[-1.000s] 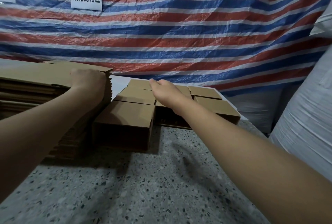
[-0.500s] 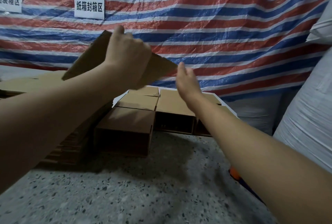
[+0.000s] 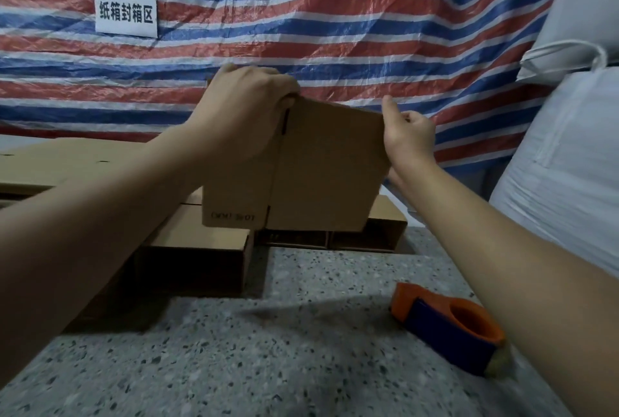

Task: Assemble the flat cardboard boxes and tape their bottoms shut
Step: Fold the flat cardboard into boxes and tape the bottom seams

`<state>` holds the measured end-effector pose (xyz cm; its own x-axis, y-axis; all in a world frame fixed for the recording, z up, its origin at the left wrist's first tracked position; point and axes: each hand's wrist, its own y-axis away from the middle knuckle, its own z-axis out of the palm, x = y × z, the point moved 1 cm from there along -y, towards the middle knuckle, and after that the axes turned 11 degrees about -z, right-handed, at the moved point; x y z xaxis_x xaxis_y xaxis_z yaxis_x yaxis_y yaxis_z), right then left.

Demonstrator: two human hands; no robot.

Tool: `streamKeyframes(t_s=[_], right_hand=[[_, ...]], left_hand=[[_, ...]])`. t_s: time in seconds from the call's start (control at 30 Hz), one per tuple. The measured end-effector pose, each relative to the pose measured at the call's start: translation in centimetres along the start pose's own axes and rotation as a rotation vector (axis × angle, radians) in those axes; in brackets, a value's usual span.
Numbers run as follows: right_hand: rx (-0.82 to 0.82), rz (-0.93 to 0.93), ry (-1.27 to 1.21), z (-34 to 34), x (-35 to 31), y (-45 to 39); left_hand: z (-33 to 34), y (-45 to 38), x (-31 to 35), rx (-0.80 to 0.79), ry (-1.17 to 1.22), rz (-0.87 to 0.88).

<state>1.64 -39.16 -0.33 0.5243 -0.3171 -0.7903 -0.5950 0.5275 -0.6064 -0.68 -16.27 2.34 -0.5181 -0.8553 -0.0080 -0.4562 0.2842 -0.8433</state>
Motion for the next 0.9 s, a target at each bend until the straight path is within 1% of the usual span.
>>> streamKeyframes(t_s=[0.07, 0.1, 0.13, 0.17, 0.23, 0.27, 0.3, 0.33, 0.5, 0.6, 0.67, 0.8, 0.9], right_hand=[[0.034, -0.006, 0.043, -1.2, 0.2, 0.8], [0.046, 0.006, 0.048, -1.8, 0.3, 1.3], [0.050, 0.026, 0.054, -2.5, 0.5, 2.0], [0.050, 0.048, 0.064, -3.2, 0.8, 2.6], [0.041, 0.092, 0.075, -4.5, 1.4, 4.0], [0.032, 0.113, 0.072, -5.1, 1.7, 4.7], [0.017, 0.134, 0.073, -5.5, 2.1, 5.5], [-0.003, 0.158, 0.080, -5.8, 2.6, 6.3], [-0.080, 0.235, 0.135, -6.7, 5.2, 10.4], [-0.083, 0.226, 0.141, -7.0, 5.8, 11.4], [-0.114, 0.254, 0.123, -7.3, 5.9, 11.1], [-0.226, 0.298, 0.053, -8.3, 6.2, 10.3], [-0.358, 0.308, -0.004, -9.0, 6.2, 10.3]], left_hand=[[0.6, 1.2, -0.3, 0.032, -0.023, -0.121], [0.9, 2.1, -0.5, 0.053, -0.048, -0.229], [1.2, 3.1, -0.7, 0.046, 0.004, -0.372], [1.3, 4.2, -0.8, 0.010, 0.158, -0.536], [1.6, 6.5, -0.7, -0.088, 0.639, -0.837], [1.9, 7.7, -0.6, -0.133, 0.821, -0.916], [2.3, 9.0, -0.6, -0.161, 0.906, -0.940], [2.7, 10.3, -0.5, -0.183, 0.944, -0.948], [4.9, 15.6, 0.1, -0.220, 1.049, -1.043], [5.8, 16.9, 0.6, -0.180, 1.051, -1.082], [5.9, 16.8, 0.9, -0.162, 1.055, -1.086], [6.0, 16.5, 0.8, -0.126, 1.052, -1.098], [5.9, 16.9, 0.8, -0.075, 1.031, -1.089]])
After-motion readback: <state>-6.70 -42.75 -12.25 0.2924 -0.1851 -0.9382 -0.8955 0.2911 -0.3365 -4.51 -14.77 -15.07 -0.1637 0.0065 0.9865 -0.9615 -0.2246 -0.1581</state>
